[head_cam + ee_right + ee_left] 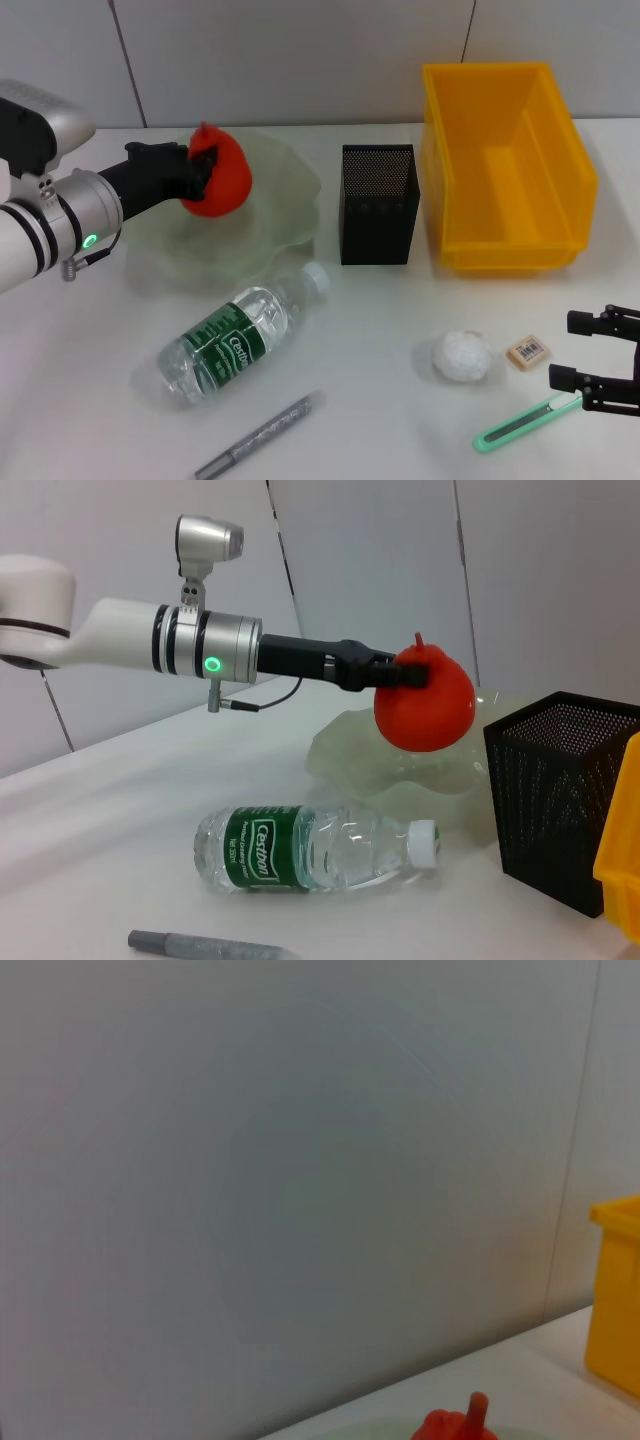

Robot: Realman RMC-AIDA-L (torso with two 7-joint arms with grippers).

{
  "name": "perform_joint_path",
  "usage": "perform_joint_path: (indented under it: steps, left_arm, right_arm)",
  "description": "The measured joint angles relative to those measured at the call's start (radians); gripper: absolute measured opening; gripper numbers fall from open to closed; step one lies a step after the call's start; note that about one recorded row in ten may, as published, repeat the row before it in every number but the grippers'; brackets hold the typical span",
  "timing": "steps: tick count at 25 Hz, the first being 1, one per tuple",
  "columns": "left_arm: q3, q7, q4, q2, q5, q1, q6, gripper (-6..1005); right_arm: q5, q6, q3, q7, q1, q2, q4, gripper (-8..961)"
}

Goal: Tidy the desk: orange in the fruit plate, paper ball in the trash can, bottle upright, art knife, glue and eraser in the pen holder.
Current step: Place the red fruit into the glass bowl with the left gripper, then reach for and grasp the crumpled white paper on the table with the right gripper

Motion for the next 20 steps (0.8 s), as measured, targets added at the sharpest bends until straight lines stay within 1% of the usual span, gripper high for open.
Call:
perform_joint_path:
  steps: [2,9,16,17,19,20]
  left_arm:
    - [0.002,0.006,-0.001,0.001,0.000,0.007,-0.001,68]
    - [0.009,0.045,-0.008,-0.001,0.000,0.002,0.006,276]
    - [0.007,0.041,0.002,-0.003,-0.004,0.001,0.022,576]
    - [0.003,0.038,0.012,-0.003,-0.004,0.007,0.056,623]
    - [0.001,0.037,0.021,-0.001,-0.004,0.013,0.082,716]
    - [-0.002,0.033,0.034,0.001,-0.004,0.023,0.120,726]
  right_arm:
    - [0.000,0.000,0.000,0.002,0.002,0.000,-0.002,767]
    - [0.000,0.006,0.000,0.004,0.013,-0.002,-0.011,767]
    - [-0.006,0.016,0.000,0.006,0.013,-0.003,-0.011,767]
    - [-0.012,0.021,0.000,0.006,0.013,-0.003,-0.012,767]
    - [-0.014,0.024,-0.001,0.006,0.013,-0.003,-0.012,766]
    - [-0.016,0.028,-0.001,0.006,0.013,-0.003,-0.012,766]
